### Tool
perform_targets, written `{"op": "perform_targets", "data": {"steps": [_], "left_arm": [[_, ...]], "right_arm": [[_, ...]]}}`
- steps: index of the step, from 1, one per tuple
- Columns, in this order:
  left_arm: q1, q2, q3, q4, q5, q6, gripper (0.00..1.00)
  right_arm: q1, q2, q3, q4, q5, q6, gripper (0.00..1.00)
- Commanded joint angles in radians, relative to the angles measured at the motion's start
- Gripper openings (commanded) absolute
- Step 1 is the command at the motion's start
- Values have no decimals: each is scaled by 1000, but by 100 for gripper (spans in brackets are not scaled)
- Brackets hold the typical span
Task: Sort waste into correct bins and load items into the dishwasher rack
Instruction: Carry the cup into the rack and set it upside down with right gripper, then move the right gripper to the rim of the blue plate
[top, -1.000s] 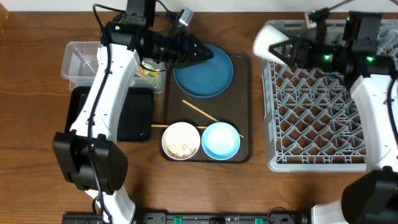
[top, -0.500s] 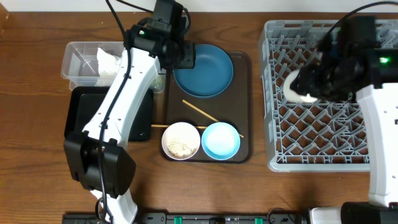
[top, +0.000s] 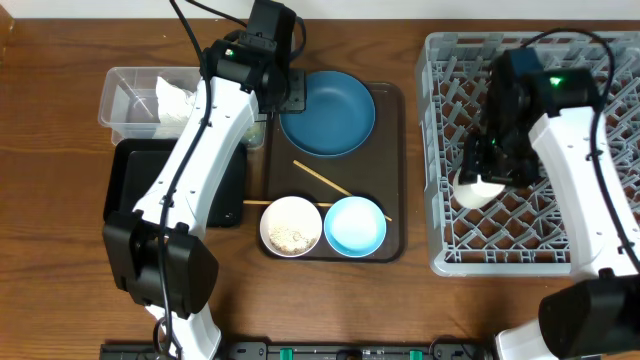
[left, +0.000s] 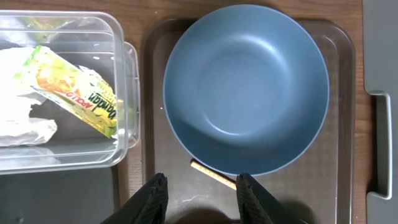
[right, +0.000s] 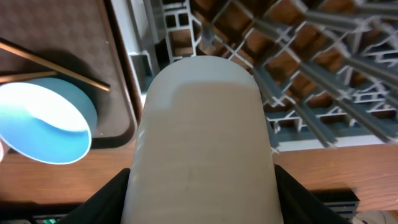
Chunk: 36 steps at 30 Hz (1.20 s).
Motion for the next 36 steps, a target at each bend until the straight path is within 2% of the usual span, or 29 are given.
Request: {"op": "perform_targets", "data": {"steps": [1,12,13,15,16,17,19,24,29,33,36], "left_arm": [[2,0,11,-3,-19,18,39],[1,0,11,-7,-19,18,40],[1,0,11,-7,-19,18,39],[1,0,11,-8,-19,18,40],[1,0,11,-7,-19,17,40],[1,0,11,-8,-19,17,40],[1,0,11,-8,-19,18,40],[1,0,11,-7,-19,18,40],[3,0,11,-6,-19,18,40],[26,-16,19,-3,-19,18,41],[57,-61,27,-3,-19,18,41]], "right_arm": [[-10,0,-85,49,-20,-5,45],[-60,0,-226,178,-19,-2,45],[-63,0,-230,186,-21,-7,51],[-62,0,-233,195,-20,-10,72],[-62,0,-233,199,-20,-9,85],[-62,0,-232,203,-21,-9,93],[-62,0,-227,210,-32,-9,99],[-62,-1,-147,211,-68,-9,99],[-42,-1,40,209,-128,-29,98],[20,-1,148,301,-136,1,90],[85,2,157,422,-134,40,88]]}}
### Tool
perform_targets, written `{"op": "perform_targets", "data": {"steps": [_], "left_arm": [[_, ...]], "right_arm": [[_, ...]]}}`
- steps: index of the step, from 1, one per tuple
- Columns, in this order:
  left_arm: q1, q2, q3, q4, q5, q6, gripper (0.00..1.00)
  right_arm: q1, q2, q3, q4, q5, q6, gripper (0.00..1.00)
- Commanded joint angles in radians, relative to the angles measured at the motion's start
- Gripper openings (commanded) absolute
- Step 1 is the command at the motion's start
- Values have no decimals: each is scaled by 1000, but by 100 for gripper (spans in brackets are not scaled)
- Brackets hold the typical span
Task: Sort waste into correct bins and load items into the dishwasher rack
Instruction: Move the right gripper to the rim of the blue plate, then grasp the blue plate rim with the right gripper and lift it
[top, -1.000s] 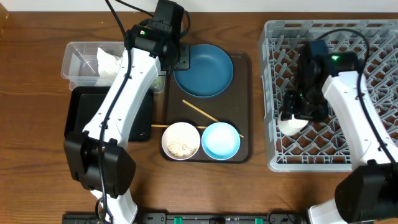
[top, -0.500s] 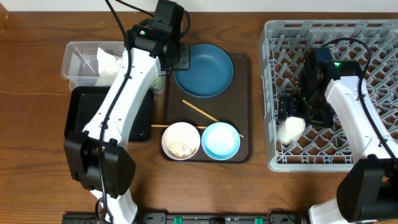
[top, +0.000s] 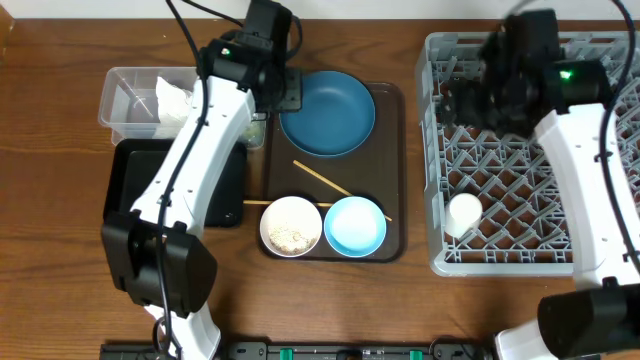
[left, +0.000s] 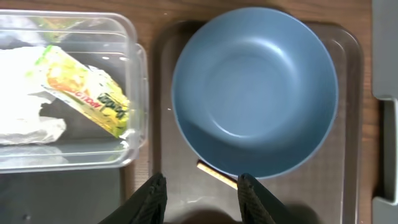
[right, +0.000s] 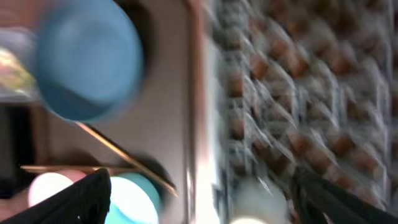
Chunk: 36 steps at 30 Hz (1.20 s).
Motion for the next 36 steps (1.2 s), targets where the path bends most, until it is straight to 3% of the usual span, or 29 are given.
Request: {"op": "perform_targets", "data": {"steps": [1,4,10,16,20,29,34,36], "left_arm": [[47,-80,27,-2,-13,23,41],[80,-141,27,-6,-13,51,48],[118,-196,27,-26,-13,51,63],[120,-188,24,-60,-17,89,71],[120,-188,24,-63,-69,92,73],[120,-188,24,-68,-84,92,77],[120,-188,24,-71,-84,92,77],[120,-188,24,-71,-84,92,77]], "right_arm": [[85,11,18,82,-19,57,87],[145,68,18,165,-15,92,87],[245,249,19,341,104,177,76],[278,424,19,376,164,211,70],[278,493,18,383,165,212,57],[278,551,17,397,187,226,13],[274,584,16,385,187,228,1],[274,584,16,380,203,231,1]]}}
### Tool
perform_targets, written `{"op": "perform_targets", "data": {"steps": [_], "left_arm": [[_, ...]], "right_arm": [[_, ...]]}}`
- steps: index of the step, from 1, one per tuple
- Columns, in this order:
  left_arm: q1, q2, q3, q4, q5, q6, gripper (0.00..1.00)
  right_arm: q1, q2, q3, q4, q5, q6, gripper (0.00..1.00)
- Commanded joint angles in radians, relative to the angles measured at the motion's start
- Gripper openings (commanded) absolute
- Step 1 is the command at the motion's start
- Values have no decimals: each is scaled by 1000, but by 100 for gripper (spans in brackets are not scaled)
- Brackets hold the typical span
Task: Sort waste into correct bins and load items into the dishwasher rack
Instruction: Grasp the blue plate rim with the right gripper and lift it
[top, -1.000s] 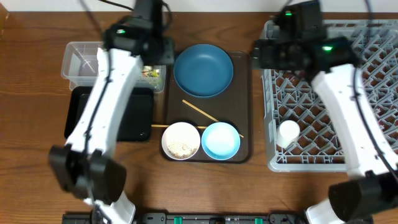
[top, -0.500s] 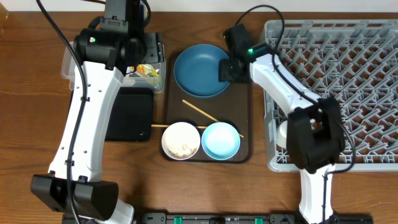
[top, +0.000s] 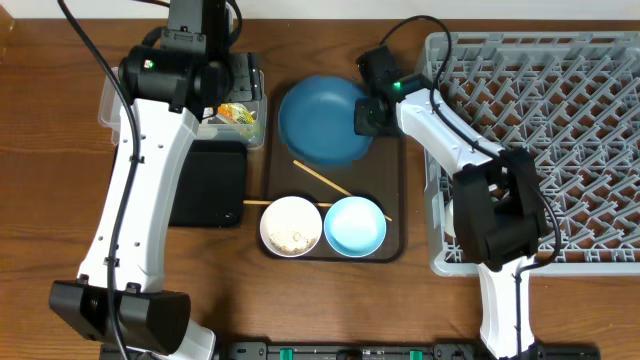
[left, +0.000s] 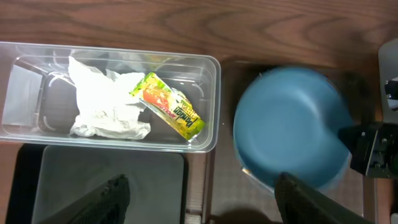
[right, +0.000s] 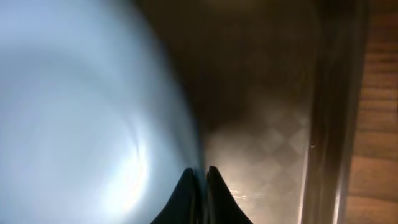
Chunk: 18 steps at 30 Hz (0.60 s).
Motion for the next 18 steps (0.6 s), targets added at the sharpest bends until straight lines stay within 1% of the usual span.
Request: {"op": "perform_targets", "data": {"steps": [1,3,4,5,8,11,18], "left_arm": [[2,4,6,-7,-16,17,77],[2,4,6,-7,-16,17,78],[2,4,6,-7,-16,17,83],[2,4,6,-7,-16,17,84],[2,4,6,-7,-16,17,86],[2,4,6,-7,-16,17,87],[2,4,6,-7,-16,17,88]], "right_arm": [[-3,35,3,-15,39,3,1],[-3,21,8,-15,44,3,1],[-4,13,11,-18,44,3,1],[-6,-3,16,-24,44,3,1],[-16,-69,39,-49,44,-7,1],[-37,-167,67,-80,50,-48,1],[-130,-447,86,-130,253,-81,1]]}}
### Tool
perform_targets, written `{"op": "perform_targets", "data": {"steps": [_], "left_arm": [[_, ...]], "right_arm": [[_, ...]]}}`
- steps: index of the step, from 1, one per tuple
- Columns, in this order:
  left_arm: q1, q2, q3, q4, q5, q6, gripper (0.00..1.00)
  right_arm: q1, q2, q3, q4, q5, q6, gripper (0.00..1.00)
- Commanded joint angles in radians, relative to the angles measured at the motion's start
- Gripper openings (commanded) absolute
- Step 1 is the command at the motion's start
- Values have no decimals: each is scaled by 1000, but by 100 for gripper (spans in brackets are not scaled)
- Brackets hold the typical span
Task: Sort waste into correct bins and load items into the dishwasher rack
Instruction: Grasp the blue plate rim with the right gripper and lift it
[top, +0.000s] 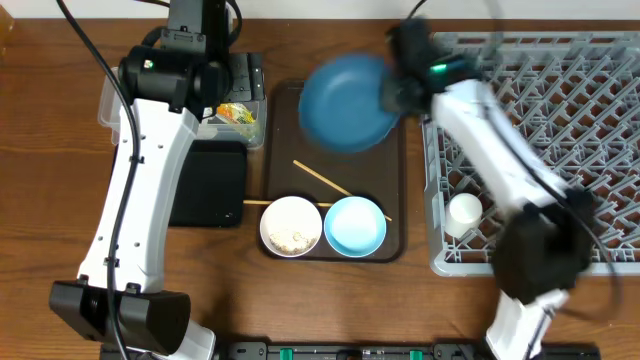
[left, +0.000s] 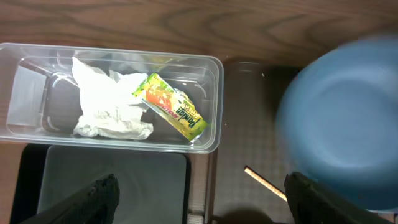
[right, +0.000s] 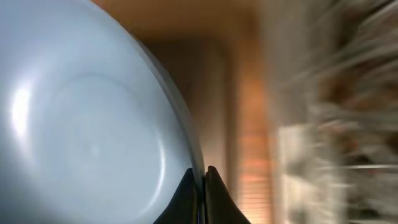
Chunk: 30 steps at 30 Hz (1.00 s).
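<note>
The large blue bowl (top: 345, 100) is off the brown tray (top: 395, 200), tilted and blurred by motion. My right gripper (right: 202, 177) is shut on its right rim; in the right wrist view the blue bowl (right: 93, 143) fills the left side. A white cup (top: 464, 212) lies in the grey dishwasher rack (top: 560, 150). My left gripper (left: 202, 202) is wide open above the edge between the black bin (left: 112, 186) and the tray, holding nothing. The clear bin (left: 18, 130) holds white paper and a yellow-green packet (left: 171, 112).
A white bowl with food scraps (top: 291, 225) and a small light-blue bowl (top: 355, 225) stand at the tray's front. Two chopsticks (top: 320, 178) lie across the tray's middle. The black bin (top: 205, 185) sits left of the tray.
The blue bowl lay on the back of the tray with my right gripper shut on its rim; now it is lifted and shifted right toward the rack. My left arm has not moved.
My right gripper held the white cup over the rack's front left while my left gripper hovered by the blue bowl. Then the cup lay in the rack, released. Then my left gripper was back over the clear bin, and my right had the bowl's rim, now lifted.
</note>
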Motion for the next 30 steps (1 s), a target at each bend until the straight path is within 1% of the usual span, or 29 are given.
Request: {"op": "perform_targets", "data": {"steps": [1,4,8,10,13,15,19,21,23,27,30], "left_arm": [[2,4,6,-6,-8,14,88],[2,4,6,-6,-8,14,88],[2,4,6,-6,-8,13,89],[2,4,6,-6,-8,13,89],[2,4,6,-6,-8,13,89],[2,4,6,-6,-8,13,89],[2,4,6,-6,-8,13,89],[2,4,6,-6,-8,13,89],[2,4,6,-6,-8,13,89],[2,4,6,-6,-8,13,89],[2,4,6,-6,-8,13,89]], "right_arm": [[-70,-180,51,-12,180,-47,1],[-122,-260,51,-40,382,-72,1],[-180,-304,51,-69,744,-114,1],[-205,-303,51,-65,877,-165,1],[-260,-283,48,-20,1020,-268,1],[-306,-261,48,41,1057,-384,1],[-407,-195,48,182,1057,-636,1],[-451,-157,48,238,1057,-734,1],[-487,-117,48,284,1056,-817,1],[-545,-44,48,393,1054,-935,1],[-574,-5,48,459,975,-990,1]]}}
